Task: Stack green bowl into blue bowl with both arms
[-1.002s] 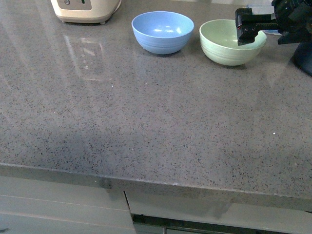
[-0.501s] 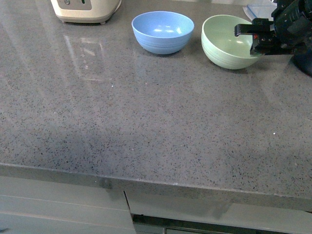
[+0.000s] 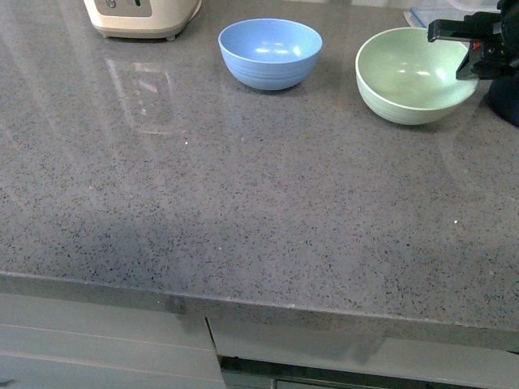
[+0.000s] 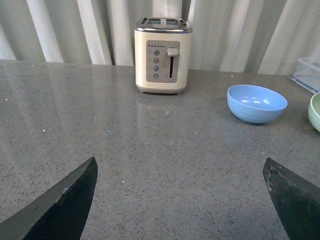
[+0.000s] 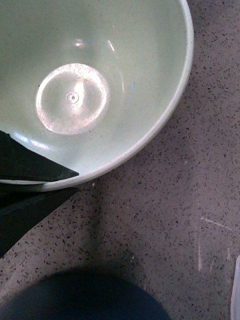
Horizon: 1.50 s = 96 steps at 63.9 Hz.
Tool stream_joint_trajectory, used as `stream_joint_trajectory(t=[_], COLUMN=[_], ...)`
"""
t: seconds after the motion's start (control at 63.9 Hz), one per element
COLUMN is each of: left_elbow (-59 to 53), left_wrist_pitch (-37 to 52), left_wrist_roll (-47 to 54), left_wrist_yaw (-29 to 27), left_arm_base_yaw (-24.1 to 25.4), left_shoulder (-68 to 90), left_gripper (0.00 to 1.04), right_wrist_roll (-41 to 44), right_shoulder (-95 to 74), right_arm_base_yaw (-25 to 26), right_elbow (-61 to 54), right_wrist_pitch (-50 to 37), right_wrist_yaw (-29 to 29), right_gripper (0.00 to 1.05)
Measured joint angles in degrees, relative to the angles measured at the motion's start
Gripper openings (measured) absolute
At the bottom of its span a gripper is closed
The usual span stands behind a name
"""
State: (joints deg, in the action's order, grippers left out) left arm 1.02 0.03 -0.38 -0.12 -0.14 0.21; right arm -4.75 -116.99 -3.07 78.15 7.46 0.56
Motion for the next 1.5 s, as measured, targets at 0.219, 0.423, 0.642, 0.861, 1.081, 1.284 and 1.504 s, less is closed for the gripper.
stream_joint_trajectory(t=[0.219, 0.423, 0.642, 0.861, 1.081, 1.284, 1.504], left_elbow=[0.00, 0.00, 0.00, 0.00, 0.00, 0.00, 0.00], left_wrist_pitch=[0.00, 0.00, 0.00, 0.00, 0.00, 0.00, 0.00], left_wrist_roll=[0.00, 0.00, 0.02, 0.02, 0.00, 0.00, 0.02], left_wrist_yaw=[0.00, 0.00, 0.00, 0.00, 0.00, 0.00, 0.00], left_arm_base_yaw=[0.00, 0.00, 0.00, 0.00, 0.00, 0.00, 0.00], left_shoulder=[0.00, 0.00, 0.00, 0.00, 0.00, 0.00, 0.00], left_gripper=[0.98, 0.98, 0.98, 0.98, 0.98, 0.98, 0.98], right_wrist_roll=[0.04, -0.22, -0.50, -0.46, -0.04, 0.39, 0.87], right_shoulder=[0.02, -0.15, -1.57, -4.31, -7.34, -9.73, -13.79], right_arm_base_yaw=[-0.22, -2.84, -6.62, -9.99, -11.98, -12.90, -14.49], right_elbow=[4.70, 14.27, 21.84, 24.15, 26.67, 28.98, 33.53], right_wrist_pitch=[2.93, 7.23, 10.25, 11.32, 12.17, 12.85, 14.27], right_wrist_yaw=[1.31, 2.58, 2.91, 3.06, 2.97, 2.80, 2.80], right_gripper=[0.01, 0.01, 0.01, 0.01, 0.01, 0.01, 0.01])
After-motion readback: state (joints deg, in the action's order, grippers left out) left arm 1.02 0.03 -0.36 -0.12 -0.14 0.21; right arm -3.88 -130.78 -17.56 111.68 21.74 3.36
